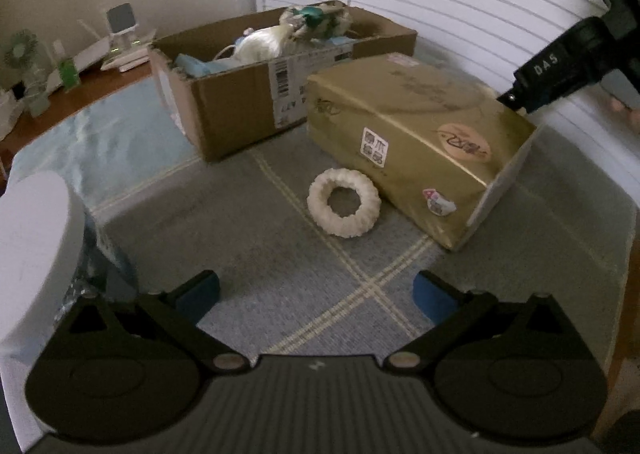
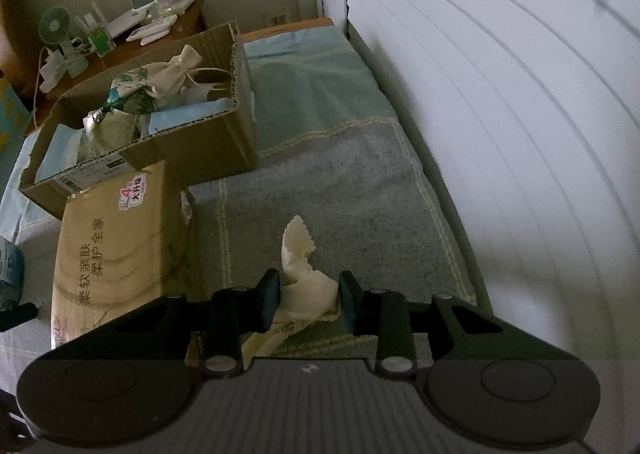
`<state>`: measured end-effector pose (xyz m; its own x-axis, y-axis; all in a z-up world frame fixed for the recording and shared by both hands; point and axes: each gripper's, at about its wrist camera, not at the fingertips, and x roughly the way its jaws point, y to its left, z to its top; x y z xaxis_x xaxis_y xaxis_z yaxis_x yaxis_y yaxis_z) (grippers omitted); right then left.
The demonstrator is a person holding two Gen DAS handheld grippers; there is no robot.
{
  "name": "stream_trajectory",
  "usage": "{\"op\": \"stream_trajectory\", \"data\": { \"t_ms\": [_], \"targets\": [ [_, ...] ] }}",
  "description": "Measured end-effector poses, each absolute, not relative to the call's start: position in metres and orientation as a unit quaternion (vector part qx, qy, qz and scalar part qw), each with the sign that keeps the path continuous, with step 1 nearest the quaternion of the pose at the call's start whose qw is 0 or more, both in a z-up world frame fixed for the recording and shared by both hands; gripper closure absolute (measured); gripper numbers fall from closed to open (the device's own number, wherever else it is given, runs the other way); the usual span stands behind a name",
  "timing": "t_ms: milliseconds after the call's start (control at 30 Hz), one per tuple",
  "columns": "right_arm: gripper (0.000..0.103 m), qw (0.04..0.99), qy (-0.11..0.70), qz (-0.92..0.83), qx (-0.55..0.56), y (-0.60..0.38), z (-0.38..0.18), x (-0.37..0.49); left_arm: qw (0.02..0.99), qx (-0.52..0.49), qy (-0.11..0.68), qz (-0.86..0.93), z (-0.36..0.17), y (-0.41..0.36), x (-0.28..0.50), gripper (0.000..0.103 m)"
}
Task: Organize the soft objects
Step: 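Grasp the cream fringed cloth with the right gripper while the left grasps the white fluffy ring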
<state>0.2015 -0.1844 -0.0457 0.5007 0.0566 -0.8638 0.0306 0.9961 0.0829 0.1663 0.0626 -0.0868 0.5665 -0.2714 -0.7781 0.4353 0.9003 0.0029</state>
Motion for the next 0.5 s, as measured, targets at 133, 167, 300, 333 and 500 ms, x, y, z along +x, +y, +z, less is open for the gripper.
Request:
{"op": "stream_trajectory", "data": {
  "t_ms": [133,167,300,333,500],
  "targets": [
    [0.065,0.866,0.497,0.012,0.049,-0.185,-0.047,0.199,0.877,0.102,0.421,-0.209,-0.087,0.062,0.172,0.0],
    [0.065,0.866,0.497,0.013,0.05,-0.185,-0.048,0.199,0.875,0.104,0.423,-0.212,-0.086,0.062,0.175,0.0],
    [0.064,0.865,0.499,0.014,0.057,-0.187,-0.051,0.198,0.869,0.112,0.427,-0.225,-0.086,0.059,0.184,0.0],
    [0.064,0.864,0.5,0.014,0.058,-0.187,-0.052,0.198,0.868,0.114,0.427,-0.227,-0.086,0.057,0.186,0.0],
    [0.064,0.864,0.499,0.015,0.062,-0.189,-0.055,0.197,0.868,0.121,0.419,-0.238,-0.085,0.052,0.194,0.008]
  ]
}}
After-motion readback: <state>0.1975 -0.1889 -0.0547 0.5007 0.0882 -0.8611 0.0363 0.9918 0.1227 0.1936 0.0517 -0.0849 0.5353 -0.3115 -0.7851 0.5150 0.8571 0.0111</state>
